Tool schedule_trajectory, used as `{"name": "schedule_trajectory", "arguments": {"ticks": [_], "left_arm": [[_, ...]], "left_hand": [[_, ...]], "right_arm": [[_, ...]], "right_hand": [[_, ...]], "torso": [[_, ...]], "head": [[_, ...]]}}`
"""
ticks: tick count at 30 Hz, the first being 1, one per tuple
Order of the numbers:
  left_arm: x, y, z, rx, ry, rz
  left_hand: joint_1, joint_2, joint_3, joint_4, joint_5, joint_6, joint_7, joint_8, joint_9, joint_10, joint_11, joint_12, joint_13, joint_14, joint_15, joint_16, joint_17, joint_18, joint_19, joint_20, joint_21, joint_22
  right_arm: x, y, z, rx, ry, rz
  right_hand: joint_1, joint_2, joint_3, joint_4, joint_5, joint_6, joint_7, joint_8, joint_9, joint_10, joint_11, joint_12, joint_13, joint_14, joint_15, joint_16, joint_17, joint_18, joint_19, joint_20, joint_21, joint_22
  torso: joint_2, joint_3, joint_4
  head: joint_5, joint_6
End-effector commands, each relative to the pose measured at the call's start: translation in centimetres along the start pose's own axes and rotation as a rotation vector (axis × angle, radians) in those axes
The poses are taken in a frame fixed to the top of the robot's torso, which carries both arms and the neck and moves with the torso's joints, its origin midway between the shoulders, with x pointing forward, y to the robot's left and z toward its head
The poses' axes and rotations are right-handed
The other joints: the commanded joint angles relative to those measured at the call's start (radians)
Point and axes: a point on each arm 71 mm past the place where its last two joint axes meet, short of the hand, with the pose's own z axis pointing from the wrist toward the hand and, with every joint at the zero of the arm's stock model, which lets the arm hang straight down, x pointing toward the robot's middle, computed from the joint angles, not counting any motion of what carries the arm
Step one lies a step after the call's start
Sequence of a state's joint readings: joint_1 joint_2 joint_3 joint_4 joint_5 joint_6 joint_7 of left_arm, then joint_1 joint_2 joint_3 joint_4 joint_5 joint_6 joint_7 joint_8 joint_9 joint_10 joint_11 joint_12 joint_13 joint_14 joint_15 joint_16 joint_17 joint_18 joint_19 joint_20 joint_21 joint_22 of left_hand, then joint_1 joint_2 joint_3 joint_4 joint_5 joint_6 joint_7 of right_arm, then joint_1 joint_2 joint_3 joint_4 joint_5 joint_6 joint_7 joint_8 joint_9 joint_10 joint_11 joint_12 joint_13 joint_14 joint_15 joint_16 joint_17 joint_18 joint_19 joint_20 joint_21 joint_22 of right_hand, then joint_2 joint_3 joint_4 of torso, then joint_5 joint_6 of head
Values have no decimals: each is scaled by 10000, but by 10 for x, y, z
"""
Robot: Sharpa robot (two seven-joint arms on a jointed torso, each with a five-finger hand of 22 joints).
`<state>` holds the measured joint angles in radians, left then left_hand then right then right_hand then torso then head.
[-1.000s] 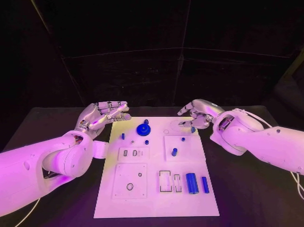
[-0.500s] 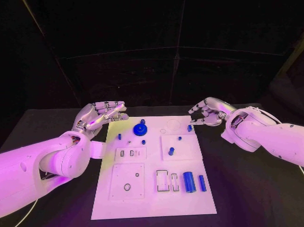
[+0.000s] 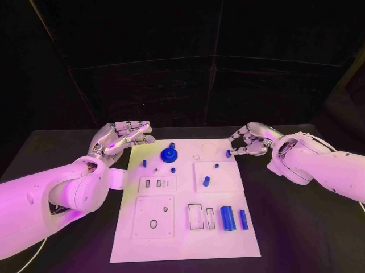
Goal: Assemble the parts on the task board
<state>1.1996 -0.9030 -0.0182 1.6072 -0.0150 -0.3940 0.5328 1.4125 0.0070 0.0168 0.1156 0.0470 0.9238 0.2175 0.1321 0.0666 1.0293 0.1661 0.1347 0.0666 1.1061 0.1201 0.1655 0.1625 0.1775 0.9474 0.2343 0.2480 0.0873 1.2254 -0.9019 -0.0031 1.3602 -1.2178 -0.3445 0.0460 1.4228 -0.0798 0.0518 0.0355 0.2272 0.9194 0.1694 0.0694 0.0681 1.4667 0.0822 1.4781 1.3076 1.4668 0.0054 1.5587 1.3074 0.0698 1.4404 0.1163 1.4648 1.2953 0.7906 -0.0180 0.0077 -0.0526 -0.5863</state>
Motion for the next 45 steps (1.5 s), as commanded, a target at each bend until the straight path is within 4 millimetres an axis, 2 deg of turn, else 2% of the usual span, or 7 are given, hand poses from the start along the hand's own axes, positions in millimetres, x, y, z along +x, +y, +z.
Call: {"name": "schedule_trajectory", "arguments": {"ticks": [1, 7, 15, 23, 27, 30, 45], "left_arm": [[1, -1, 1, 87, 142, -30], [1, -1, 1, 86, 120, -16], [1, -1, 1, 85, 123, -18], [1, -1, 1, 82, 113, -12], [0, -1, 2, 79, 107, -9], [0, 0, 2, 78, 107, -9], [0, 0, 2, 87, 100, -5]], "left_hand": [[49, 58, 19, -68, 47, 68, 25, -69, -3, 77, 8, -52, -5, 71, 4, -57, 16, 73, 80, -17, -61, -13], [62, 61, 24, -82, 46, 73, 22, -73, -3, 84, 5, -57, -5, 76, 2, -62, 20, 73, 85, -19, -62, -15], [62, 61, 24, -82, 46, 73, 22, -73, -3, 84, 5, -57, -5, 76, 2, -62, 20, 73, 85, -19, -62, -15], [62, 61, 24, -82, 46, 73, 22, -73, -3, 84, 5, -57, -5, 76, 2, -62, 20, 73, 85, -19, -62, -15], [62, 61, 24, -82, 46, 73, 22, -73, -3, 84, 5, -57, -5, 76, 2, -62, 20, 73, 85, -19, -62, -15], [62, 61, 24, -82, 46, 73, 22, -73, -3, 84, 5, -57, -5, 76, 2, -62, 20, 73, 85, -19, -62, -15], [79, 72, 31, -107, 47, 77, 25, -85, -5, 90, 5, -73, -7, 85, -1, -76, 27, 71, 96, -23, -65, -22]], "right_arm": [[3, 1, 0, -159, 311, -54], [9, 2, -1, -190, 522, -54], [14, 2, 1, -86, 612, -54], [18, 1, 4, 44, 572, -75], [19, 1, 5, 115, 587, -77], [20, 0, 6, 173, 630, -115], [22, -1, 6, 271, 737, -257]], "right_hand": [[81, 17, 17, -65, 68, -57, -5, -31, -1, 209, 1, -36, 1611, 976, 16, 20, 2352, -134, -32, -32, 17, -10], [84, 44, 17, -84, 83, -3, -7, -3, 10, 216, 1, -29, 1620, 977, 16, 21, 2356, -133, -35, -33, 15, -15], [64, 122, 18, -115, 100, 162, -1, 64, 36, 226, 2, -19, 1632, 978, 16, 23, 2360, -136, -29, -34, 19, -2], [78, 272, 80, -150, 43, 282, -2, 95, 43, 244, -2, -1, 1651, 981, 15, 27, 2374, -137, -23, -35, 24, 9], [88, 362, 136, -179, -38, 348, -8, 105, 42, 265, -8, 20, 1674, 984, 10, 31, 2385, -139, -19, -37, 27, 16], [113, 450, 215, -220, -90, 471, -25, 140, 50, 290, -23, 45, 1700, 987, 0, 35, 2396, -140, -12, -45, 33, 27], [142, 538, 346, -298, -116, 628, -52, 169, 49, 319, -50, 73, 1729, 988, -22, 37, 2404, -141, -7, -63, 36, 30]], "torso": [[-4, -4, 3], [-7, 3, -29], [-4, -3, 8], [-6, -9, 7], [-9, 3, 3], [-9, -10, -3], [-10, 1, -9]], "head": [[15, -8], [44, -15], [24, -19], [49, -31], [58, -40], [63, -45], [21, -81]]}}
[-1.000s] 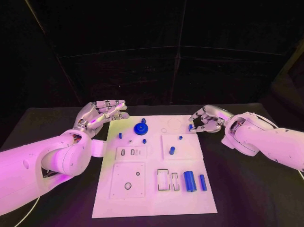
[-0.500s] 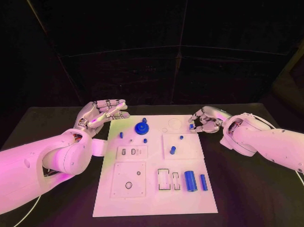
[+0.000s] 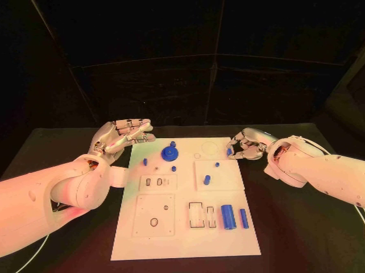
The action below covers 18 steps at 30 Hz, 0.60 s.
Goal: Assemble the parts on the task board
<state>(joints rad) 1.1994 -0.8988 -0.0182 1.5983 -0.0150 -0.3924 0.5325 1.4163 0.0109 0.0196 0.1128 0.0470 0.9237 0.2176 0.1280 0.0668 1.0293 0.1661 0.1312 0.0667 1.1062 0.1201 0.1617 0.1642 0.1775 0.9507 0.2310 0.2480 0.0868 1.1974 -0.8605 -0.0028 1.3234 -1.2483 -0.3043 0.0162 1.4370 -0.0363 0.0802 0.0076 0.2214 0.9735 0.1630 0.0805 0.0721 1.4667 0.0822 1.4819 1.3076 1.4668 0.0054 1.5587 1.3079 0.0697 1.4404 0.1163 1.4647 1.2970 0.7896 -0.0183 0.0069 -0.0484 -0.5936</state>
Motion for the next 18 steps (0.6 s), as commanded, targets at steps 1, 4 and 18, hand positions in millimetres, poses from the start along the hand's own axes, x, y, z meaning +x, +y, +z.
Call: {"name": "schedule_trajectory", "arguments": {"ticks": [1, 4, 18], "left_arm": [[2, -1, 1, 92, 127, -21], [2, -1, 1, 93, 126, -21], [1, -1, 1, 88, 120, -17]], "left_hand": [[40, 34, 3, -80, 47, 78, 25, -45, -6, 91, 5, -38, -9, 84, -1, -38, 10, 71, 63, 10, -65, -17], [40, 34, 3, -80, 47, 78, 25, -45, -6, 91, 5, -38, -9, 84, -1, -38, 10, 71, 63, 10, -65, -17], [40, 34, 3, -80, 47, 78, 25, -45, -6, 91, 5, -38, -9, 84, -1, -38, 10, 71, 63, 10, -65, -17]], "right_arm": [[0, 1, 1, -3, 86, -97], [1, 1, 1, 0, 103, -98], [1, 2, 1, -71, 62, -94]], "right_hand": [[0, 103, 61, -19, -58, 87, 12, 57, 9, 319, -50, 35, 1729, 988, -22, 37, 2398, -140, -7, -63, 37, 13], [-1, 108, 72, -25, -60, 102, 8, 60, 9, 328, -52, 45, 1739, 987, -24, 36, 2394, -140, -6, -65, 37, 14], [-104, 272, 329, -91, -75, 615, -142, 198, 33, 443, -174, 166, 1867, 997, -125, 51, 2438, -150, 25, -144, 60, 71]], "torso": [[0, 4, -1], [2, 5, 4], [1, 5, 4]], "head": [[-21, -8], [-31, -13], [-44, -42]]}}
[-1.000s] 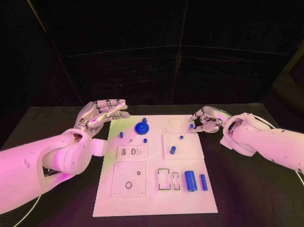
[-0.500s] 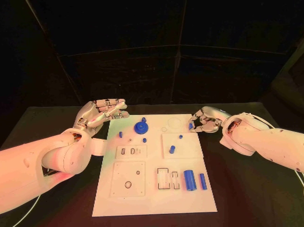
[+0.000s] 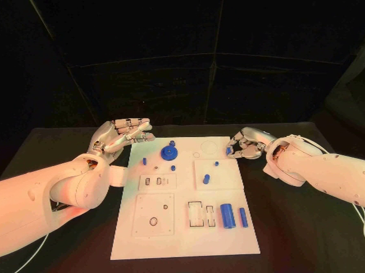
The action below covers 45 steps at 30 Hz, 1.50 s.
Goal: Assemble the parts on the task board
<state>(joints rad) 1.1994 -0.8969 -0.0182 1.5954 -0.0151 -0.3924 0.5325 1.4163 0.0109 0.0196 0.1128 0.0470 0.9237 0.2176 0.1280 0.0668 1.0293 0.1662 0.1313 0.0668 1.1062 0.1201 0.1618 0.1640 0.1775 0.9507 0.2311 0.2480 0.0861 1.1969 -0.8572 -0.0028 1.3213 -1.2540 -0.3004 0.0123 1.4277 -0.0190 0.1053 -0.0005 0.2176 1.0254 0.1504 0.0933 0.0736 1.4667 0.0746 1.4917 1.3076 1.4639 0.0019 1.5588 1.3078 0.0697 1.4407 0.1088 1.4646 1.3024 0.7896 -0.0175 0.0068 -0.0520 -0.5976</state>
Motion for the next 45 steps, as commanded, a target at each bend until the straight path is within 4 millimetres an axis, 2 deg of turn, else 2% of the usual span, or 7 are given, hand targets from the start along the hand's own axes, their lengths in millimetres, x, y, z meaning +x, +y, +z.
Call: {"name": "schedule_trajectory", "arguments": {"ticks": [1, 11, 24, 27, 36, 40, 45], "left_arm": [[2, -1, 1, 87, 129, -23], [1, -1, 1, 79, 127, -22], [-2, -2, -1, 72, 73, 9], [-2, -2, -1, 69, 65, 14], [-6, -1, 1, 51, -40, 27], [-9, 0, 2, 30, -151, 19], [-10, 1, 4, -23, -217, -37]], "left_hand": [[40, 34, 3, -80, 47, 78, 25, -45, -7, 91, 5, -38, -9, 84, -1, -38, 12, 71, 63, 10, -65, -10], [40, 34, 3, -80, 47, 78, 25, -45, -7, 91, 5, -38, -9, 84, -1, -38, 12, 71, 63, 10, -65, -10], [41, 49, 8, -90, 46, 80, 29, -55, -8, 94, 7, -52, -11, 90, -1, -50, 17, 70, 70, 8, -69, -15], [41, 49, 8, -90, 46, 80, 29, -55, -8, 94, 7, -52, -11, 90, -1, -50, 17, 70, 70, 8, -69, -15], [57, 54, 14, -110, 47, 83, 27, -63, -9, 99, 6, -62, -12, 95, -2, -58, 22, 70, 75, 6, -72, -19], [72, 61, 22, -124, 47, 86, 25, -67, -9, 104, 4, -67, -12, 99, -3, -64, 25, 69, 79, 5, -74, -22], [84, 70, 30, -137, 48, 90, 23, -71, -9, 108, 2, -73, -12, 103, -4, -69, 27, 70, 83, 3, -75, -25]], "right_arm": [[0, 2, 0, -88, 4, -45], [-2, 3, 1, -103, -276, 84], [-4, 19, -8, 53, -943, 625], [-2, 29, -12, 44, -934, 736], [12, 73, -14, -24, -834, 771], [24, 99, -6, -232, -717, 769], [39, 131, 7, -720, -534, 680]], "right_hand": [[-25, 120, 106, -12, -35, 158, -39, 91, 23, 448, -118, 71, 1871, 1027, -106, 52, 2443, -150, 24, -82, 62, 20], [-36, 409, 497, -101, -47, 739, -281, 316, 81, 541, -331, 163, 1974, 1033, -299, 60, 2466, -154, 41, -255, 68, 42], [-90, 516, 858, -213, 263, 825, -335, 316, 84, 546, -398, 152, 1975, 1039, -374, 69, 2494, -156, 44, -351, 62, 36], [-160, 496, 899, -206, 281, 797, -322, 292, 75, 535, -391, 136, 1961, 1038, -370, 68, 2491, -157, 45, -354, 62, 36], [-312, 481, 962, -161, 259, 801, -324, 277, 74, 519, -388, 110, 1939, 1033, -365, 59, 2467, -152, 35, -354, 50, 10], [-360, 477, 990, -148, 272, 823, -335, 285, 79, 509, -395, 95, 1926, 1029, -368, 51, 2448, -150, 31, -354, 45, 0], [-374, 477, 997, -144, 270, 827, -337, 286, 80, 505, -396, 89, 1920, 1027, -368, 48, 2440, -151, 32, -354, 45, 2]], "torso": [[2, -2, 6], [-1, 1, 9], [-30, -21, -5], [-45, -49, 8], [-211, -150, 54], [-298, -174, 72], [-360, -212, 106]], "head": [[-11, -3], [-25, -23], [-76, 10], [-81, 20], [4, -106], [174, -248], [302, -295]]}}
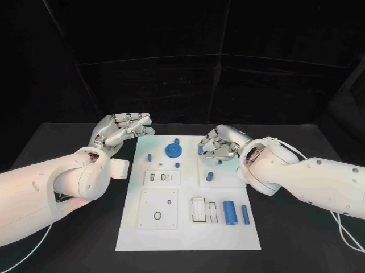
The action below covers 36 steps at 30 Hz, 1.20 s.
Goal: Assemble the parts on the task board
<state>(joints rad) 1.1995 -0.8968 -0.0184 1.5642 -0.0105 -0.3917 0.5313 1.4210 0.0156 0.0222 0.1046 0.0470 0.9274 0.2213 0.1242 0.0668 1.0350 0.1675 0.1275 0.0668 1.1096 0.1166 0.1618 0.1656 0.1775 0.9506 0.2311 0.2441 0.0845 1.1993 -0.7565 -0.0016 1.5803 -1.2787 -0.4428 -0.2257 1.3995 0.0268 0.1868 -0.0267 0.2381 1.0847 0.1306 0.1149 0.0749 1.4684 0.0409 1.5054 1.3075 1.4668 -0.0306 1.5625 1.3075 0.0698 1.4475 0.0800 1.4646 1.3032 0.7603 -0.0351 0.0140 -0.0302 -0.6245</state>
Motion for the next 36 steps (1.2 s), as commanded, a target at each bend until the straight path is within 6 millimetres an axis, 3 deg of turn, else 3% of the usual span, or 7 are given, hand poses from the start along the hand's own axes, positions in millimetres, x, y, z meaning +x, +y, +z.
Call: {"name": "schedule_trajectory", "arguments": {"ticks": [1, 6, 10, 14, 22, 29, 36], "left_arm": [[1, 0, 1, -2, 67, -168], [1, 0, 1, -32, 79, -198], [2, 0, 1, -52, 90, -212], [3, 0, 1, -61, 110, -226], [5, 0, 2, -63, 151, -251], [5, 0, 2, -63, 149, -250], [5, 0, 2, -66, 145, -248]], "left_hand": [[37, 22, 4, -55, 48, 53, -14, -32, -9, 51, -11, -35, -12, 68, 31, -69, 11, 70, 83, 2, -36, -9], [37, 22, 4, -55, 48, 53, -14, -32, -9, 51, -11, -35, -12, 68, 31, -69, 11, 70, 83, 2, -36, -9], [51, 29, 12, -70, 48, 54, -15, -38, -10, 53, -12, -42, -13, 70, 30, -76, 14, 69, 87, 1, -38, -12], [51, 29, 12, -70, 48, 54, -15, -38, -10, 53, -12, -42, -13, 70, 30, -76, 14, 69, 87, 1, -38, -12], [63, 30, 17, -85, 47, 54, -16, -44, -11, 54, -13, -50, -14, 72, 29, -82, 17, 69, 90, 0, -40, -14], [63, 30, 17, -85, 47, 54, -16, -44, -11, 54, -13, -50, -14, 72, 29, -82, 17, 69, 90, 0, -40, -14], [79, 33, 25, -104, 47, 52, -15, -54, -12, 55, -12, -61, -15, 75, 28, -91, 20, 68, 94, -2, -43, -18]], "right_arm": [[7, 13, 8, 84, -219, -399], [20, 32, 17, -127, 47, -440], [33, 44, 22, -228, 343, -422], [51, 51, 21, -331, 776, -674], [74, 54, 18, -378, 1391, -1060], [87, 56, 16, -375, 1659, -1170], [93, 53, 16, -262, 1743, -1216]], "right_hand": [[-94, 18, 183, 118, 66, 233, -140, 70, 66, 488, -59, -48, 1921, 998, -44, 11, 2442, -151, -36, -67, 46, -7], [-129, 9, 196, 127, 64, 230, -140, 66, 66, 474, -62, -66, 1903, 991, -45, -2, 2409, -151, -37, -68, 45, -8], [-132, 10, 201, 128, 66, 228, -141, 64, 66, 468, -63, -73, 1896, 989, -45, -5, 2400, -151, -37, -68, 44, -9], [-161, 0, 218, 130, 77, 215, -139, 56, 63, 461, -64, -82, 1890, 988, -45, -7, 2396, -149, -42, -69, 38, -21], [-189, -16, 225, 134, 74, 210, -139, 52, 63, 454, -63, -91, 1882, 986, -45, -11, 2385, -148, -45, -69, 35, -27], [-224, -42, 233, 136, 76, 202, -137, 46, 62, 453, -63, -92, 1882, 986, -45, -10, 2389, -148, -45, -69, 34, -27], [-267, -67, 248, 141, 97, 192, -135, 37, 60, 440, -62, -108, 1868, 982, -44, -17, 2371, -146, -48, -69, 29, -35]], "torso": [[-69, -40, 51], [-83, -80, 98], [-79, -51, 50], [-77, -53, 45], [-67, -29, 68], [-55, -20, 87], [-62, -25, 64]], "head": [[108, -39], [158, -115], [288, -144], [337, -177], [411, -218], [370, -241], [392, -268]]}}
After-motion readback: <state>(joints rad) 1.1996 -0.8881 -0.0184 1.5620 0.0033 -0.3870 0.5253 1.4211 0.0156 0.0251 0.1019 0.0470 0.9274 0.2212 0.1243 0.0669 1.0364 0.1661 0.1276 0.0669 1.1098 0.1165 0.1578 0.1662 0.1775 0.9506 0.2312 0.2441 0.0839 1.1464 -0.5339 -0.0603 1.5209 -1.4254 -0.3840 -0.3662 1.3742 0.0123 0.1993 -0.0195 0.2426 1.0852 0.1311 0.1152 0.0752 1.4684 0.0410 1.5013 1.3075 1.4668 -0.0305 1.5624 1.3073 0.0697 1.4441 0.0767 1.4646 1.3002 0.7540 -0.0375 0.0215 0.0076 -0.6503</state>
